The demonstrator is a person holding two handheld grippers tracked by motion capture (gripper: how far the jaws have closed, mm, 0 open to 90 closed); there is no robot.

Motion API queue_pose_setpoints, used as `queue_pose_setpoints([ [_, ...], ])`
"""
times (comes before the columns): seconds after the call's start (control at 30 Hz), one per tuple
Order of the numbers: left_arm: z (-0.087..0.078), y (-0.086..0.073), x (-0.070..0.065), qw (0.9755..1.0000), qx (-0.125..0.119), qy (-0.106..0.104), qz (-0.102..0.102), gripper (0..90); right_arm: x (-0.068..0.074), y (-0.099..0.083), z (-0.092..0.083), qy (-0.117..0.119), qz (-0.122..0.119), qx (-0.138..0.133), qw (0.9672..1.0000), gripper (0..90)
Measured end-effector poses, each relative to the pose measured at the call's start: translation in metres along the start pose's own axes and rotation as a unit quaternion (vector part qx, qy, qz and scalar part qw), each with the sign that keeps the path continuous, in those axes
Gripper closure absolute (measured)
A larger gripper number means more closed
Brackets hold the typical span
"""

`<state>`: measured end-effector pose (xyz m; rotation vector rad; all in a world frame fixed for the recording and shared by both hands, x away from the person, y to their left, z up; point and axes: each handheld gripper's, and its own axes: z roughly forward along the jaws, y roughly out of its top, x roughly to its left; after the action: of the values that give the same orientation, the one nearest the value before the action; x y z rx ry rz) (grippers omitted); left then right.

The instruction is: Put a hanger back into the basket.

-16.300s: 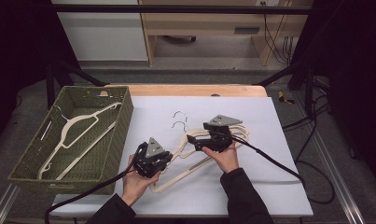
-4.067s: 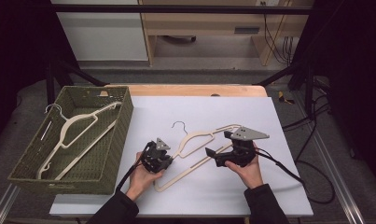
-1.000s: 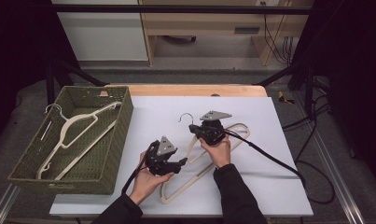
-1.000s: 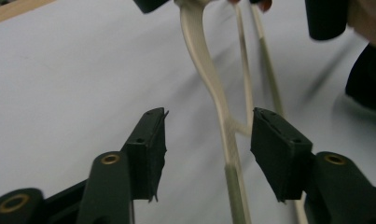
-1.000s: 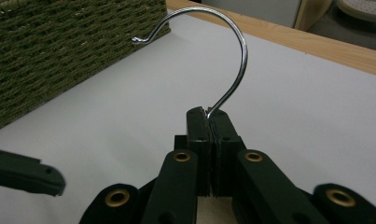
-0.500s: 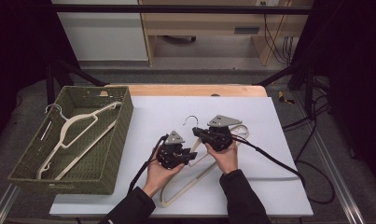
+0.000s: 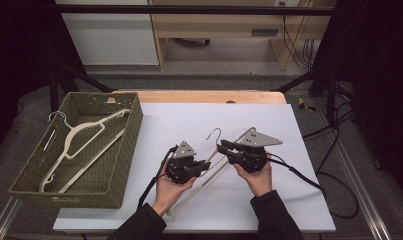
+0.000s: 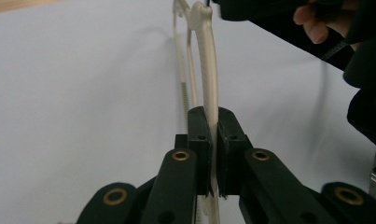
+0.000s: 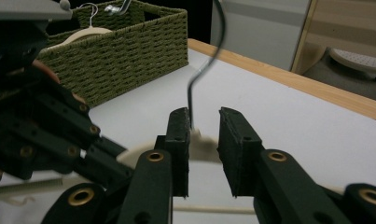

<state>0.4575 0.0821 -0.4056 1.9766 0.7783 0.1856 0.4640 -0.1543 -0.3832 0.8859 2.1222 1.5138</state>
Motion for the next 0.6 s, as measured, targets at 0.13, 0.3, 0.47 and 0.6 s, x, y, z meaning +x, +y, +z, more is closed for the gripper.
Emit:
queue_pose_setpoints([
  [0.13, -0.009, 0.003, 0.000, 0.9999, -0.001, 0.004, 0.010, 86.4, -0.004, -0.004, -0.015, 0.000, 0.004, -0.011, 0.9999, 66.3],
  [0.3, -0.028, 0.009, 0.002, 0.9995, 0.001, 0.017, 0.026, 86.3, -0.010, -0.011, -0.037, -0.004, 0.018, -0.025, 0.9995, 48.7],
  [0.47, -0.056, 0.019, 0.003, 0.9990, -0.010, 0.019, 0.038, 86.3, -0.011, -0.019, -0.054, -0.024, 0.023, -0.034, 0.9989, 24.6],
  [0.6, -0.080, 0.030, 0.007, 0.9983, -0.015, 0.027, 0.050, 86.3, -0.010, -0.023, -0.062, -0.028, 0.023, -0.033, 0.9988, 13.4],
])
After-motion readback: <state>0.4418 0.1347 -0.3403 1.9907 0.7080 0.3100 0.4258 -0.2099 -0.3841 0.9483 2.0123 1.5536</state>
